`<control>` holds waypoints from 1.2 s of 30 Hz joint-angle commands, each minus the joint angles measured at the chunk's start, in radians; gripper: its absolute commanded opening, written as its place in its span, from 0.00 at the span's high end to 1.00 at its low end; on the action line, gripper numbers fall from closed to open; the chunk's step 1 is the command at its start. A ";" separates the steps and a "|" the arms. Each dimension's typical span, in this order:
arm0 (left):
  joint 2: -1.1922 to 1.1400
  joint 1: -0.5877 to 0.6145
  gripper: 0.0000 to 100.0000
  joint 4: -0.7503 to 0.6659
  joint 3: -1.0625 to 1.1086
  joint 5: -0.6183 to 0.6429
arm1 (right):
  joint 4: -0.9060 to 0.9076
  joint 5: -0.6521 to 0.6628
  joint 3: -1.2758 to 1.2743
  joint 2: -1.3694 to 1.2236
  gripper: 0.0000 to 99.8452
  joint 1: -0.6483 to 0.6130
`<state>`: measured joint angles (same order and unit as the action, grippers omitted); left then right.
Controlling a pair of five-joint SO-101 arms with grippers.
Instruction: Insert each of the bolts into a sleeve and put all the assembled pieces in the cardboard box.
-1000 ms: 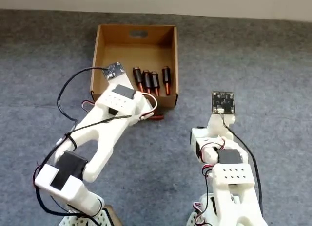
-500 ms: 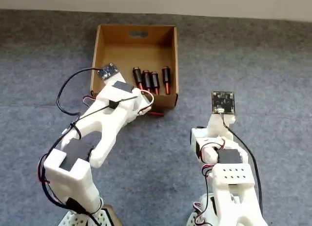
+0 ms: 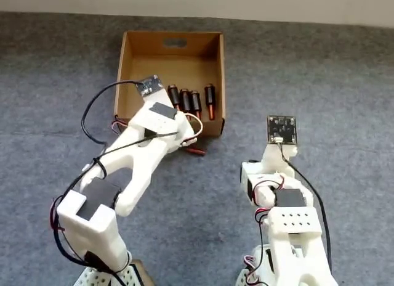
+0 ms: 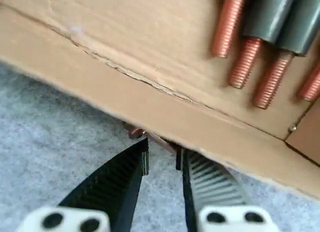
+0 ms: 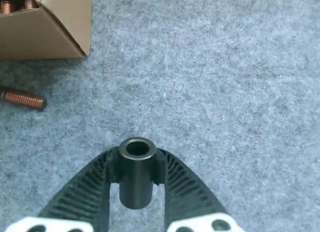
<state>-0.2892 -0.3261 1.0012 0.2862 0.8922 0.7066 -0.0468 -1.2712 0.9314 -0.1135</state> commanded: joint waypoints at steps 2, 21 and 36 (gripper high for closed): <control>-0.005 -0.053 0.88 0.008 0.005 -0.017 | -0.018 -0.003 0.013 0.024 0.99 0.008; 0.001 -0.053 0.74 0.106 -0.022 -0.089 | -0.018 -0.002 0.013 0.024 0.99 0.059; -0.038 -0.045 0.77 0.028 0.010 0.071 | -0.018 -0.002 0.013 0.024 0.99 0.059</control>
<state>-0.3138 -0.3675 1.0349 0.2846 0.9536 0.7066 -0.0468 -1.2712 0.9314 -0.0644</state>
